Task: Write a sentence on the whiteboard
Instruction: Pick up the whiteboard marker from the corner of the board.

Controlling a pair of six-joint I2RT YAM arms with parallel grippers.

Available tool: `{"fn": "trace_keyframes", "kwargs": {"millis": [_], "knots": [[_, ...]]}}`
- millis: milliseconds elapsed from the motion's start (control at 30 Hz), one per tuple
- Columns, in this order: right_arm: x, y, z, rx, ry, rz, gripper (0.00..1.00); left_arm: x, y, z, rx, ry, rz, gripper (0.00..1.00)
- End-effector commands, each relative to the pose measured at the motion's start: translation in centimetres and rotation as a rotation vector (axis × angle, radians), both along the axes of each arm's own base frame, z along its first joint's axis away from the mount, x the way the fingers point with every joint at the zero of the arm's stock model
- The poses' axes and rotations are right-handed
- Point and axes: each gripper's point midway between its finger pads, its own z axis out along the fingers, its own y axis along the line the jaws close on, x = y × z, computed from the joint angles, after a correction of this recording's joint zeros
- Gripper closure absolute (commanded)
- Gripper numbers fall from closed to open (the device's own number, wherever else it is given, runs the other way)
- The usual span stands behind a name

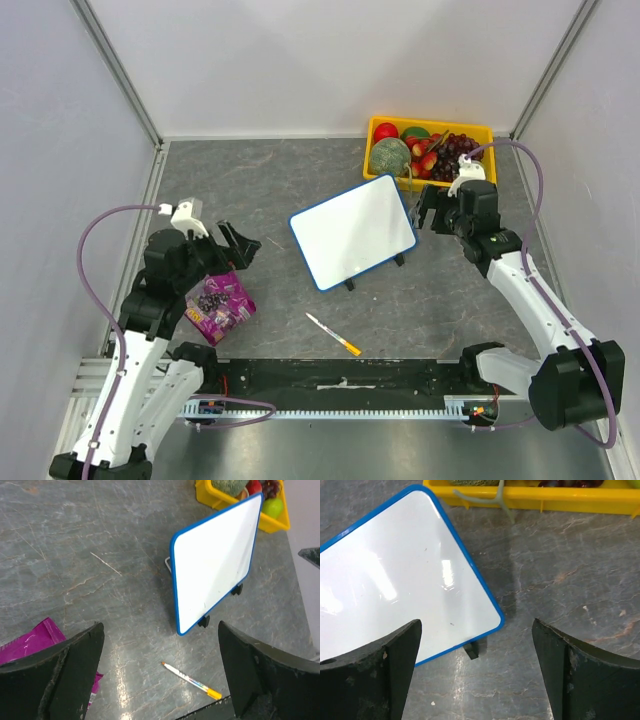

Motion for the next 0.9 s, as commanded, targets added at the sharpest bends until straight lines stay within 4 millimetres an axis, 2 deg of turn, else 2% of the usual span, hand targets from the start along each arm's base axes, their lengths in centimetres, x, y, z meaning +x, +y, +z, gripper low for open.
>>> {"fn": "trace_keyframes", "kwargs": {"millis": [0, 167, 300, 500, 600, 667, 867], "knots": [[-1.3, 1.6, 0.6, 0.073, 0.005, 0.076, 0.02, -0.7, -1.9, 1.4, 0.043, -0.015, -0.177, 0.03], [-2.5, 2.3, 0.4, 0.093, 0.013, 0.130, 0.02, -1.4, -3.8, 0.5, 0.086, 0.054, -0.370, 0.07], [-3.5, 2.3, -0.9, 0.081, 0.053, 0.148, 0.02, -2.2, -5.8, -0.7, 0.161, 0.111, -0.509, 0.08], [-5.1, 2.4, -2.9, 0.075, 0.107, 0.172, 0.02, -4.9, -10.5, -3.8, 0.391, 0.167, -0.705, 0.12], [-5.6, 2.3, -3.8, 0.067, 0.126, 0.177, 0.02, -6.6, -13.0, -5.4, 0.496, 0.147, -0.824, 0.15], [-6.0, 2.1, -4.5, 0.062, 0.143, 0.177, 0.02, -8.6, -15.1, -6.7, 0.574, 0.118, -0.945, 0.15], [-6.5, 2.1, -5.9, 0.055, 0.180, 0.181, 0.02, -10.8, -19.3, -12.5, 0.825, 0.144, -1.152, 0.16]]}}
